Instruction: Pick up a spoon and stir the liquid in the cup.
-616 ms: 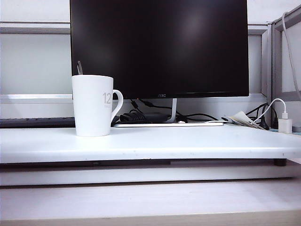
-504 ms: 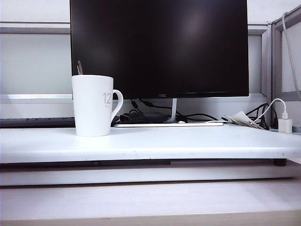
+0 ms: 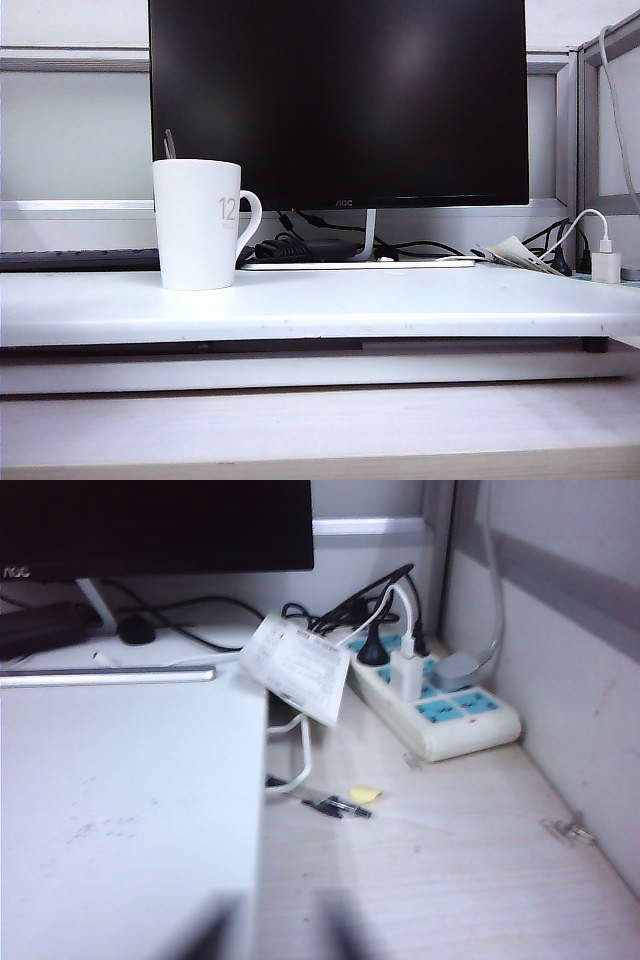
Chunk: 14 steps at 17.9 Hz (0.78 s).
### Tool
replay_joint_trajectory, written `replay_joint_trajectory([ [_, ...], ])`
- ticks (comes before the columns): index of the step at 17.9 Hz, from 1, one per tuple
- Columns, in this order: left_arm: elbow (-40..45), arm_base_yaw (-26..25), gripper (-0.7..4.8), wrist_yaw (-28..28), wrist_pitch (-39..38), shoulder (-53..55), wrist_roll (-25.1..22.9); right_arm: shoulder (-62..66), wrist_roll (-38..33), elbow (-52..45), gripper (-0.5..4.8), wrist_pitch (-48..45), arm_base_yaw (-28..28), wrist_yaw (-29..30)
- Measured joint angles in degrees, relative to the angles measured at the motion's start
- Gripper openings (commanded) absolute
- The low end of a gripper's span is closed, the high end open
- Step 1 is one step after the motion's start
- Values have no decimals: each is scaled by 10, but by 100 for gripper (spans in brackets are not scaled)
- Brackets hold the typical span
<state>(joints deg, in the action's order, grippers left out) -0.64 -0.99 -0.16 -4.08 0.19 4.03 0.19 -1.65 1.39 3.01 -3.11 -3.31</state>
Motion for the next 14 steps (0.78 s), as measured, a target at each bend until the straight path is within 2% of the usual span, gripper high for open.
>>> replay_joint_trajectory([
  [1,-6,0,479,1,-1,0,18,1,-1,26,441,13,0,12],
  [3,-37,0,479,12,2,0,63,1,-1,103,440,5,0,26],
  [5,-85,0,479,68,9,0,80,0,-1,195,440,-17,0,36],
  [7,-151,0,479,114,26,11,84,16,2,259,440,-23,0,35],
  [10,-234,0,479,137,40,68,71,93,13,348,440,-19,0,54],
  [12,-282,0,479,178,40,136,63,163,14,404,440,-22,0,96],
  [13,-317,2,479,207,34,188,59,224,4,447,440,-23,0,139],
  [14,-346,7,479,224,35,229,59,268,-10,475,403,-32,-1,171],
])
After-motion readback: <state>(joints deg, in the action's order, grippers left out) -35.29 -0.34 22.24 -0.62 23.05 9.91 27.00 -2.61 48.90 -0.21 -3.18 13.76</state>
